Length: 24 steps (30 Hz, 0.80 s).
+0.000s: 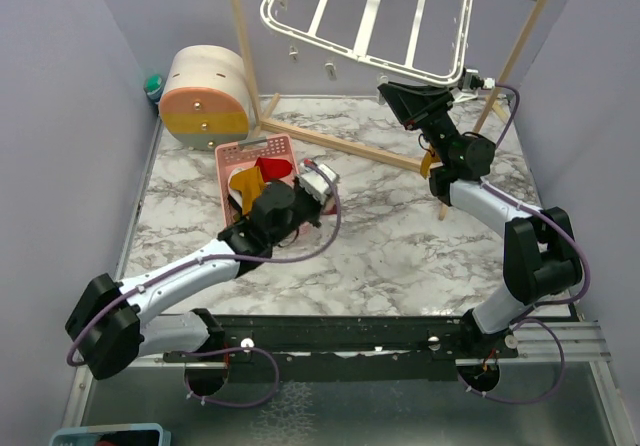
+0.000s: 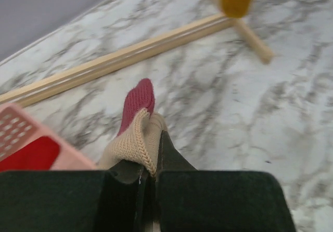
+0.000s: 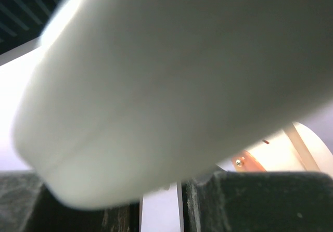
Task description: Remove the socks clipped to the hanger
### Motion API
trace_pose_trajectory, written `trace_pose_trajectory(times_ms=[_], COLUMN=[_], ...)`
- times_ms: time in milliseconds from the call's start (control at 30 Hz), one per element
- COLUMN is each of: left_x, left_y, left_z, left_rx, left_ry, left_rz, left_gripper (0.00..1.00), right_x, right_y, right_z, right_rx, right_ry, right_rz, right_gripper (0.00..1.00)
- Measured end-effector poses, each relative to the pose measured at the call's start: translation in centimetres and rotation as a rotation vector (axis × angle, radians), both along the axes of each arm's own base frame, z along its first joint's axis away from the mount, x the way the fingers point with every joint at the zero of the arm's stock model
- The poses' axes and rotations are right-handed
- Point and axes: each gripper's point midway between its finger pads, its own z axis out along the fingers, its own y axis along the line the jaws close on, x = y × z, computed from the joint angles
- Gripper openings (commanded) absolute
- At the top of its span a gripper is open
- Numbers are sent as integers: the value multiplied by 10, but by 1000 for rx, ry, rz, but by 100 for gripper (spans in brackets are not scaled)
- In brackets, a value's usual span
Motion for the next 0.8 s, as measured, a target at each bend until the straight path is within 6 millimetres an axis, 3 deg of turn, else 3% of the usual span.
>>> trace_pose_trajectory(times_ms=[67, 200, 300, 400, 600, 733, 800], left_x=[26, 76, 97, 108, 124, 128, 127], left_y=[29, 107, 155, 190, 222, 210, 201], left_z=[2, -1, -8, -12, -26, -56, -72], left_rx=[5, 1, -14, -43, -109, -109, -99], left_ry=[12, 64, 113, 153, 247, 377, 452], left_rz=[106, 346, 482, 572, 646, 587, 547], left_gripper=[0, 0, 0, 0, 0, 1, 10], right_x=[0, -1, -1, -1, -2, -2, -2], right_y=[0, 0, 0, 0, 0, -1, -1], right_z=[0, 1, 1, 2, 2, 3, 3], right_rx=[-1, -1, -1, -1, -1, 0, -1], right_ry=[1, -1, -1, 0, -1, -1, -1], right_rz=[-1, 0, 0, 0, 0, 0, 0], right_gripper=[1, 1, 1, 1, 1, 1, 1])
